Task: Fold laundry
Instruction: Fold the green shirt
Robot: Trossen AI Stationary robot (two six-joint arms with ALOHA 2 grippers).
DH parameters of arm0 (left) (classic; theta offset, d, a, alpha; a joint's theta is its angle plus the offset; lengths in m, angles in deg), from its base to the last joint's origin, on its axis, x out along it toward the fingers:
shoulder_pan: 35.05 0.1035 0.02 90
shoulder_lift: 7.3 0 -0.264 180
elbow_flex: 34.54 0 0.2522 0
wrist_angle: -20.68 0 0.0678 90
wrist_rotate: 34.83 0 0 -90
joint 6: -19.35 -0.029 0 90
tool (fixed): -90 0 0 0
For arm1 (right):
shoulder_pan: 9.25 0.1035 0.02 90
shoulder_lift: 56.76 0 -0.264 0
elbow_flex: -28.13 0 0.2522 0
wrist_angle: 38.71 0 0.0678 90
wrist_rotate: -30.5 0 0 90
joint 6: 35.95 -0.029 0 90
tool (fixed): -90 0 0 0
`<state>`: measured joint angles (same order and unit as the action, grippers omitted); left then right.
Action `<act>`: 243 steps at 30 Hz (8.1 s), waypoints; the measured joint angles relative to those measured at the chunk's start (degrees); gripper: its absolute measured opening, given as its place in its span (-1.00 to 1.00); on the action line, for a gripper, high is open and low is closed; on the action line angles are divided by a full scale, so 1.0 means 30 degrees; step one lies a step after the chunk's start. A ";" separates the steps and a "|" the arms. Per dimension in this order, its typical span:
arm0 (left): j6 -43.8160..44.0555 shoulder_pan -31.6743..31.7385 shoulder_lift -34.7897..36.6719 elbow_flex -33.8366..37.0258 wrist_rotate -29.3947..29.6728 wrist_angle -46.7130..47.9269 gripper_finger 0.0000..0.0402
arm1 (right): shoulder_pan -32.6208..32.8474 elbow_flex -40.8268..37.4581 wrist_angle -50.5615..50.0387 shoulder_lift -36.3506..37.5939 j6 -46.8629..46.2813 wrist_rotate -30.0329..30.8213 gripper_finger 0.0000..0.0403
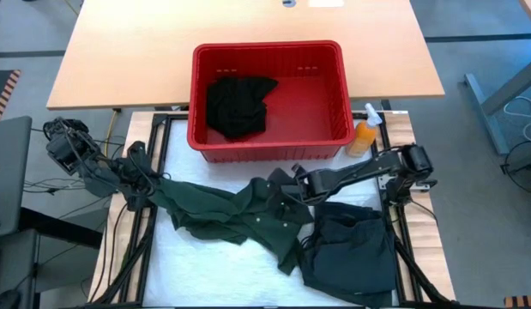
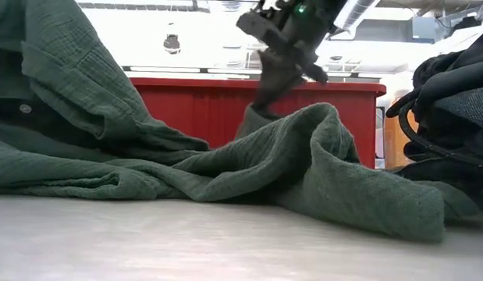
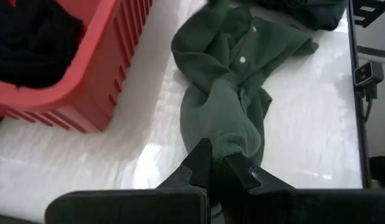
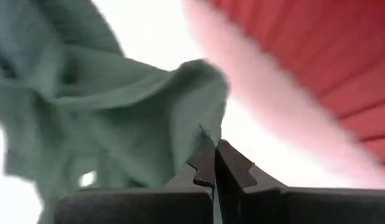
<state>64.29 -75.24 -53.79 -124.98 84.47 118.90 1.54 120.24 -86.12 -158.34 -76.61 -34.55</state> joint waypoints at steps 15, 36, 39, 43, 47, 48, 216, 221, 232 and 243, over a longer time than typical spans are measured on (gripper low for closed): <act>0.1671 -0.0003 0.0126 0.0000 -0.0583 0.1852 -1.00 | 0.2772 -0.0007 0.2632 -0.0270 0.2277 -0.5022 -0.70; 0.2682 -0.0004 0.0134 0.0000 -0.0774 0.1856 -1.00 | 0.4168 -0.0007 -0.6386 -0.0238 0.6807 -0.4840 0.35; 0.2680 -0.0004 0.0134 0.0000 -0.0530 0.1854 -1.00 | 0.4179 -0.0007 -0.6378 -0.0260 0.7918 -0.3478 0.35; 0.2676 -0.0004 0.0134 0.0000 -0.0466 0.1852 -1.00 | 0.3746 -0.0103 -0.6119 -0.0263 0.8760 -0.3297 0.35; 0.2628 -0.0004 0.0134 0.0000 -0.0458 0.1852 -1.00 | 0.3312 -0.0684 -0.5999 -0.0270 1.0491 -0.3220 0.35; 0.2612 -0.0004 0.0134 0.0000 -0.0456 0.1852 -1.00 | 0.3245 -0.0821 -0.5898 -0.0270 1.0994 -0.3222 0.35; -0.9364 -0.0002 0.0842 -0.4238 -0.3309 -1.1216 -1.00 | 1.1348 -0.0852 0.4354 1.5619 1.0381 1.0778 -0.89; -0.7721 0.0003 -0.1517 -0.4226 -0.5246 -0.9985 -1.00 | 1.2017 -0.0852 0.4278 1.3295 0.9046 0.7673 -0.89; -1.3869 0.0334 -0.6477 -0.7869 -0.9197 -1.1025 -1.00 | 1.2497 0.1070 0.7239 1.1407 1.3431 0.9920 -0.89; -0.3200 0.1428 -0.2750 -0.6682 0.1112 -0.2408 -1.00 | 0.8988 0.0871 -0.9289 1.4470 -0.8916 0.9274 -0.90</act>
<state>54.69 -70.96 -62.04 -145.03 87.80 111.68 28.50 122.85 -113.99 -114.93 -103.36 -6.72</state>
